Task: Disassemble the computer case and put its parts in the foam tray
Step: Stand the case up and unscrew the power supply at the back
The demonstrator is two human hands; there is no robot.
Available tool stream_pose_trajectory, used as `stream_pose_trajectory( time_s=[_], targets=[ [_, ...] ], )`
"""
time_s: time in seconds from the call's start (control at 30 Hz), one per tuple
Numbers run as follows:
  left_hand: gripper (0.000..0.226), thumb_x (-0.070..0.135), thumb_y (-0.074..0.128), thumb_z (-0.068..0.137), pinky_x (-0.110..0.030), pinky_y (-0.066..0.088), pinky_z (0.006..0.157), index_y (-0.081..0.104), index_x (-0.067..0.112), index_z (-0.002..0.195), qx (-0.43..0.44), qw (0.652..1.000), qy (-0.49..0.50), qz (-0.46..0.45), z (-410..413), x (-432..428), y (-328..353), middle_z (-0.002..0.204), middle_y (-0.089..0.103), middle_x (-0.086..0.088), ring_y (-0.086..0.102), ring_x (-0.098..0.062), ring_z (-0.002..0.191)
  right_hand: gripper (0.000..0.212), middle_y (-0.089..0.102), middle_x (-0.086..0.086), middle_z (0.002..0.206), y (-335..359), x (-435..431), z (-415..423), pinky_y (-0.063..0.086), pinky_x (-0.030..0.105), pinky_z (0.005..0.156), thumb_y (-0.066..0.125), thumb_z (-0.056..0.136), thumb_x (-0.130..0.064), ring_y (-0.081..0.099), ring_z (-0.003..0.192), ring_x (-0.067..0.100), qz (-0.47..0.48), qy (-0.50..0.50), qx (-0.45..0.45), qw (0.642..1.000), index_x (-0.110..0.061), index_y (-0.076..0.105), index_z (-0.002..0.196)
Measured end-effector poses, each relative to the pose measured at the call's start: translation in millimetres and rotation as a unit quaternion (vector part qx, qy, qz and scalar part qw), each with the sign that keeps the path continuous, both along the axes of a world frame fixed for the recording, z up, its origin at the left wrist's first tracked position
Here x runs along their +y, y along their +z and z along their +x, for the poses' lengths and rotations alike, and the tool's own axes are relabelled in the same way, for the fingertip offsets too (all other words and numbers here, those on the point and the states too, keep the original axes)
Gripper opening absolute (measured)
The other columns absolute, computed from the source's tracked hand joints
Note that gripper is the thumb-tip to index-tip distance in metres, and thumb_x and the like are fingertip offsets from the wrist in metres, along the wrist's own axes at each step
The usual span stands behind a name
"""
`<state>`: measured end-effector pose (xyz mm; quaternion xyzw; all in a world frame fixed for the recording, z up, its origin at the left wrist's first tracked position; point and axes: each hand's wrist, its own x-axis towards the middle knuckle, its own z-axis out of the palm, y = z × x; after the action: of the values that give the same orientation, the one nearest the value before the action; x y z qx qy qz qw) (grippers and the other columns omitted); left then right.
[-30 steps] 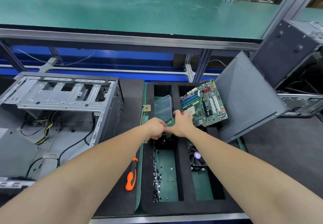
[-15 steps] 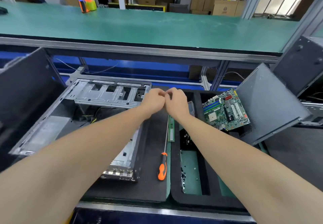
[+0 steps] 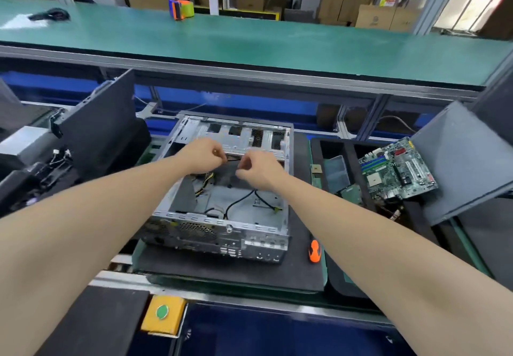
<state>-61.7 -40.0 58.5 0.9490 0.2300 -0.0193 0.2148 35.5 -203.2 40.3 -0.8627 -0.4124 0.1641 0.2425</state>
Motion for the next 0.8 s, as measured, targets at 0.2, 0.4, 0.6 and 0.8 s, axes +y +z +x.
stream_pose_trajectory(
  time_s=[0.2, 0.4, 0.6, 0.8],
  targets=[
    [0.018, 0.026, 0.063, 0.092, -0.032, 0.054, 0.091, 0.078, 0.029, 0.102, 0.032, 0.999, -0.041, 0.007, -42, 19, -27, 0.106, 0.075, 0.007, 0.066, -0.015, 0.099, 0.014, 0.074, 0.008, 0.109, -23, 17, -40, 0.053, 0.034, 0.082, 0.068, 0.096, -0.023, 0.066, 0.105, 0.026, -0.057, -0.005, 0.010, 0.998, -0.014, 0.074, 0.105],
    [0.018, 0.019, 0.058, 0.091, -0.028, 0.041, 0.075, 0.074, 0.025, 0.097, -0.107, 0.992, -0.046, -0.050, -9, -31, -36, 0.093, 0.071, 0.004, 0.058, -0.016, 0.086, 0.017, 0.073, 0.010, 0.097, -18, 5, -45, 0.046, 0.032, 0.074, 0.059, 0.094, -0.010, 0.067, 0.096, 0.030, 0.052, -0.138, -0.036, 0.988, -0.013, 0.076, 0.099],
    [0.020, 0.018, 0.056, 0.095, -0.025, 0.049, 0.068, 0.073, 0.022, 0.104, -0.152, 0.971, -0.027, -0.183, 22, -88, -25, 0.096, 0.074, 0.003, 0.067, -0.015, 0.089, 0.014, 0.069, 0.003, 0.100, -16, -51, -24, 0.044, 0.032, 0.078, 0.060, 0.096, -0.013, 0.061, 0.093, 0.020, 0.136, -0.239, -0.072, 0.959, -0.013, 0.074, 0.099],
    [0.029, 0.006, 0.053, 0.087, -0.028, 0.050, 0.077, 0.074, 0.020, 0.103, -0.128, 0.942, -0.013, -0.311, 52, -169, -13, 0.108, 0.073, -0.002, 0.065, -0.019, 0.095, 0.018, 0.071, 0.011, 0.106, -33, -116, 1, 0.039, 0.033, 0.073, 0.053, 0.099, -0.014, 0.062, 0.101, 0.031, 0.126, -0.314, -0.034, 0.940, -0.011, 0.067, 0.110]
  ],
)
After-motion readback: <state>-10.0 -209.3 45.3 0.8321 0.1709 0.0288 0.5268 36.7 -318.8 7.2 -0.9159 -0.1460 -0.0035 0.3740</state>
